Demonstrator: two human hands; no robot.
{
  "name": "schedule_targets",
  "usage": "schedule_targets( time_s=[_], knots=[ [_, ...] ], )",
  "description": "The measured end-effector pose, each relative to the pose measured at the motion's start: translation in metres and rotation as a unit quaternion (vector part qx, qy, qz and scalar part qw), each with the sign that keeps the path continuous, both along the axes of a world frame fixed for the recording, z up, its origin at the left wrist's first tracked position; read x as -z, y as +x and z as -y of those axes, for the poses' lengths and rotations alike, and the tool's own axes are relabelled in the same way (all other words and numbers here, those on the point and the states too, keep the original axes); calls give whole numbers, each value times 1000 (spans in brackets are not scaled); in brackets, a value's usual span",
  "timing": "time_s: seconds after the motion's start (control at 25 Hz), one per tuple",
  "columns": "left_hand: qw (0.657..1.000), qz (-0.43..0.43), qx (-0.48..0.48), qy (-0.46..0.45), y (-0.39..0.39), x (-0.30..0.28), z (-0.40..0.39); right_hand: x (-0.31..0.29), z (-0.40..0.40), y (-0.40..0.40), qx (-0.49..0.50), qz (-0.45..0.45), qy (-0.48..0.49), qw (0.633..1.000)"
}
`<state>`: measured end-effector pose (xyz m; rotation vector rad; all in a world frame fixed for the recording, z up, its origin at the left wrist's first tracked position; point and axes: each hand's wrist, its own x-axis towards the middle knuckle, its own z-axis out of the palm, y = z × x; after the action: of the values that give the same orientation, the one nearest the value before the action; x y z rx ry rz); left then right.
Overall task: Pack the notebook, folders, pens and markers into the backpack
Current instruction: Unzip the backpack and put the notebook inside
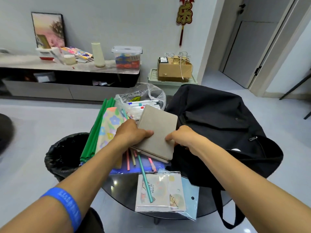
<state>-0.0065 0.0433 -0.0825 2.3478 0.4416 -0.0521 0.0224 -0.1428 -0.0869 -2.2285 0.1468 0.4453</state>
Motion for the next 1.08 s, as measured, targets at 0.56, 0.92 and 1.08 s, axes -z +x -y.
schedule_targets(
  time_s=[0.56, 0.92, 1.08],
  knots=[
    [890, 124, 121, -421, -14, -46, 71, -75, 90, -42, 106, 22, 467, 878],
    [821, 116, 524, 193, -31, -7, 182, -83, 200, -71, 289, 14, 464, 838],
    [897, 94, 433, 6, -15, -7, 176, -79, 217, -81, 277, 26, 464, 841]
  ],
)
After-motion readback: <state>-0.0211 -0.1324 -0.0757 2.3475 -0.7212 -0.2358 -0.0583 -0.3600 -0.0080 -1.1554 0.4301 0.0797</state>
